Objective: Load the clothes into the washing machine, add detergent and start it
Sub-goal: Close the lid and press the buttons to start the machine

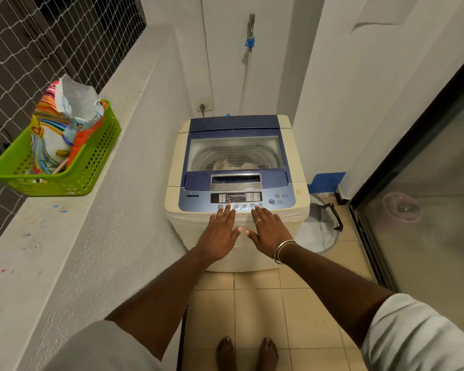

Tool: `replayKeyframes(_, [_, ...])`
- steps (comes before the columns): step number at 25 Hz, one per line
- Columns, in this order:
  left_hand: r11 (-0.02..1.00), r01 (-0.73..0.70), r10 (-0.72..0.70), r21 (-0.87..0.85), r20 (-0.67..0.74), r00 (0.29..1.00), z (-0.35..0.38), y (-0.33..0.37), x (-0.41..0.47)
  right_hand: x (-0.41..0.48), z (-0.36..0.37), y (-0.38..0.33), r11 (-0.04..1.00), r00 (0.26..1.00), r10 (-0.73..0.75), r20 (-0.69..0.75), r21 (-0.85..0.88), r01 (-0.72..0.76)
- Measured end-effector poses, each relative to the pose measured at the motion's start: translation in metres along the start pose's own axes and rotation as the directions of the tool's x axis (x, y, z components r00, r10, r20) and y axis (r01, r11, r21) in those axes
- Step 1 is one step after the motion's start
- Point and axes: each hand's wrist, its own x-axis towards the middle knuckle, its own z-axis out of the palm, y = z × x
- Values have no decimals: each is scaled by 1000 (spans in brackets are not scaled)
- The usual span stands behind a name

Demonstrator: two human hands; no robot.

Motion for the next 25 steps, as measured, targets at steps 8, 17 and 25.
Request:
replayKeyframes(8, [1000, -8, 8, -26, -9, 1000, 0, -6, -2, 4, 6, 1, 1000, 1000, 17, 17, -12, -17])
replayKeyframes(17, [999, -15, 14, -28, -38, 999, 1, -11, 7, 36, -16, 35, 985, 980, 173, 95, -25, -171])
replayKeyframes(25, [999, -26, 22, -47, -75, 997, 9, -19, 16, 51, -11, 50, 978, 970, 205, 131, -75, -196])
